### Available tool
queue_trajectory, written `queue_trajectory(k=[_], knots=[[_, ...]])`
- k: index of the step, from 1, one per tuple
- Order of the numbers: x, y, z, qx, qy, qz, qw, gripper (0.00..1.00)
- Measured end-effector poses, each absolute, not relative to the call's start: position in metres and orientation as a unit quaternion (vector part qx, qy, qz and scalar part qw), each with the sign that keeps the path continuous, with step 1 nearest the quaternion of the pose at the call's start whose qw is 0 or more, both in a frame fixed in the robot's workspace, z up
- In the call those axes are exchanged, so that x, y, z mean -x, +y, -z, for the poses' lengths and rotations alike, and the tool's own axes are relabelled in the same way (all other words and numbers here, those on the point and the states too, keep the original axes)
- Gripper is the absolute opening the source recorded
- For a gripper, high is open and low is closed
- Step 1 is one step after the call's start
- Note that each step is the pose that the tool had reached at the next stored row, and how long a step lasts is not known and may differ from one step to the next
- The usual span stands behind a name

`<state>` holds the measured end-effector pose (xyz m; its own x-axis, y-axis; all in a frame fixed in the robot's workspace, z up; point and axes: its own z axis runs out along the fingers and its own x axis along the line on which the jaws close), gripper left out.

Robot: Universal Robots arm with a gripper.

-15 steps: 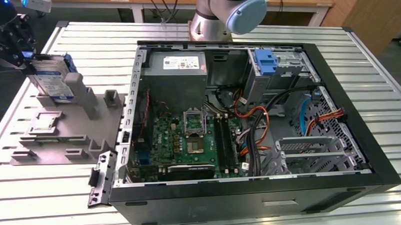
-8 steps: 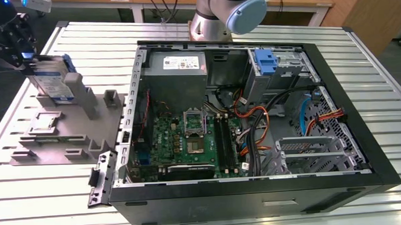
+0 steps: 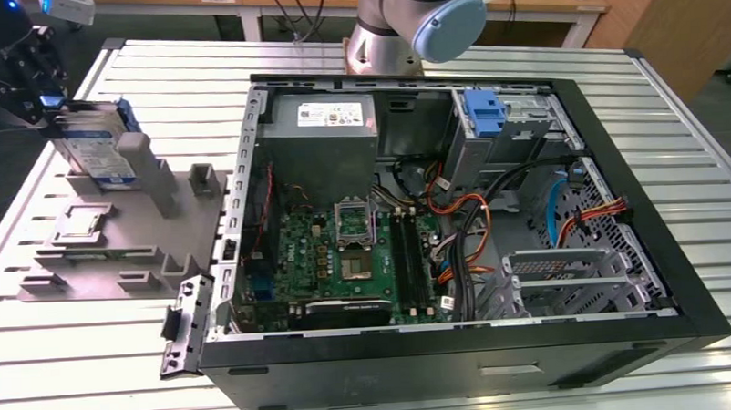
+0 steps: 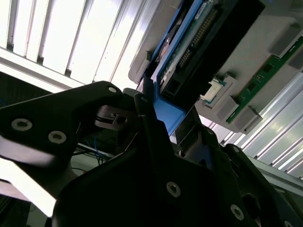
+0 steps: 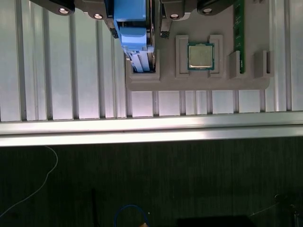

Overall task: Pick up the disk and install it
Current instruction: 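Pick up the disk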

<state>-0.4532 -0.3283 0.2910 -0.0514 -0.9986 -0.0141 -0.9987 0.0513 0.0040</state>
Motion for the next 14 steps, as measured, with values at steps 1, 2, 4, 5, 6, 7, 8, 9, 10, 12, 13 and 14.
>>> queue_trajectory(k=[1, 2, 4, 5, 6, 7, 8, 9, 10, 12, 13, 14], knots=[[0.4532, -0.3283, -0.2910, 0.689, 0.725, -0.006, 0.004, 0.43], [0.4532, -0.3283, -0.2909, 0.689, 0.725, -0.006, 0.004, 0.43], [0.4532, -0.3283, -0.2909, 0.689, 0.725, -0.006, 0.004, 0.36], [0.4532, -0.3283, -0.2909, 0.689, 0.725, -0.006, 0.004, 0.36], [0.4532, -0.3283, -0.2908, 0.689, 0.725, -0.006, 0.004, 0.36], [0.4532, -0.3283, -0.2908, 0.689, 0.725, -0.006, 0.004, 0.36], [0.4532, -0.3283, -0.2908, 0.689, 0.725, -0.006, 0.004, 0.36], [0.4532, -0.3283, -0.2907, 0.689, 0.725, -0.006, 0.004, 0.36], [0.4532, -0.3283, -0.2906, 0.689, 0.725, -0.006, 0.004, 0.36], [0.4532, -0.3283, -0.2905, 0.689, 0.725, -0.006, 0.004, 0.36], [0.4532, -0.3283, -0.2905, 0.689, 0.725, -0.006, 0.004, 0.36], [0.4532, -0.3283, -0.2905, 0.689, 0.725, -0.006, 0.004, 0.36]])
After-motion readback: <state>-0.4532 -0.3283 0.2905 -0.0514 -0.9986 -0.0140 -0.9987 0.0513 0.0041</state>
